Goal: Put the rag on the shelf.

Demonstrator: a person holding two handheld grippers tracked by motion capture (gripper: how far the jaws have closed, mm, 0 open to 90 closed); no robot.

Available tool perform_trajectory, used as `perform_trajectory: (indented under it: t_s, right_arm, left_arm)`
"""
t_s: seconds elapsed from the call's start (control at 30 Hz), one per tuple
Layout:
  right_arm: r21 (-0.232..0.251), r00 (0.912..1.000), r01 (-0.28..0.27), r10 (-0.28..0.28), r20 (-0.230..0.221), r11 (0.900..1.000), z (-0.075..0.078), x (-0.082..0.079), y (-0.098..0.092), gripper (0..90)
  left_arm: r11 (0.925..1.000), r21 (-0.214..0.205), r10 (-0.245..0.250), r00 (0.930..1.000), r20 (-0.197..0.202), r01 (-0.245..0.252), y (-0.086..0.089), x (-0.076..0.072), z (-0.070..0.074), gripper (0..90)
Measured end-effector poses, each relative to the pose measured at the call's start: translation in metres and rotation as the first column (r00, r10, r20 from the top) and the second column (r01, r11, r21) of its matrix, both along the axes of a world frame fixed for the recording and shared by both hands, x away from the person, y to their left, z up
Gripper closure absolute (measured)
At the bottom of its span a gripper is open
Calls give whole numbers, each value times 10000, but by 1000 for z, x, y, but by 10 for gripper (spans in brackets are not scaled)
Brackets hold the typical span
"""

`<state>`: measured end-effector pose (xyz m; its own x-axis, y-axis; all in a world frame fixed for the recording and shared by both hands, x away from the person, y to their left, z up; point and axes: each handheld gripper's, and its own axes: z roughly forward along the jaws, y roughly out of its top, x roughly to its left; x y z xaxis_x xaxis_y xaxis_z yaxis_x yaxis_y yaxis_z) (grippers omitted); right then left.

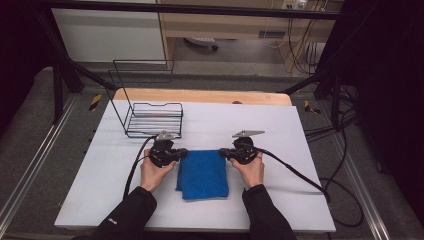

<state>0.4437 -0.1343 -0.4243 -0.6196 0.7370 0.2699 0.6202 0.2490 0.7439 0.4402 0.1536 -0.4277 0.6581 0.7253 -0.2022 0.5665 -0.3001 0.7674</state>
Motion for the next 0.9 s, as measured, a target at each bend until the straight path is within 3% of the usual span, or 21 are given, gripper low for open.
perform_trajectory:
  t_s: [0.23, 0.9]
  right_arm:
    - [307, 9986, -7, -9, 522, 9995, 11, -10, -3, 863]
    - [944, 9903, -263, 131, 1380, 9952, 30, -27, -11, 863]
  left_arm:
    - [9999, -156, -37, 9993, 362, 42, 2, -7, 9, 857]
    - [9971, -737, -97, 9924, 1225, 188, 6, -27, 32, 856]
